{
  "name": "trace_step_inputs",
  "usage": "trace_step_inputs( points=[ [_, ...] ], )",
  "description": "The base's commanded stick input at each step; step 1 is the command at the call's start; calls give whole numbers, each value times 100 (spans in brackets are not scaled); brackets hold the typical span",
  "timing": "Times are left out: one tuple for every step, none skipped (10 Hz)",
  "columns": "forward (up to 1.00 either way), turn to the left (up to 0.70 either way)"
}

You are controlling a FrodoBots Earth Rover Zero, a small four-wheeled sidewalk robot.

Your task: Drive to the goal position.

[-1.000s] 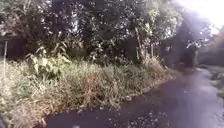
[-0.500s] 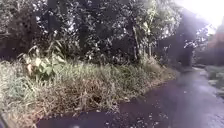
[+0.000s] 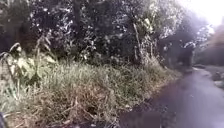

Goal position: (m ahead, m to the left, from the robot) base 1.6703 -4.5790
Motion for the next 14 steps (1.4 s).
trace_step_inputs(
  points=[
    [0, -85],
    [0, -85],
    [0, -85],
    [0, -85],
    [0, -85],
    [0, -85],
    [0, -85],
    [0, -85],
    [0, -85],
    [0, -85],
    [0, -85],
    [0, -85],
    [0, -85],
    [0, -85]
  ],
)
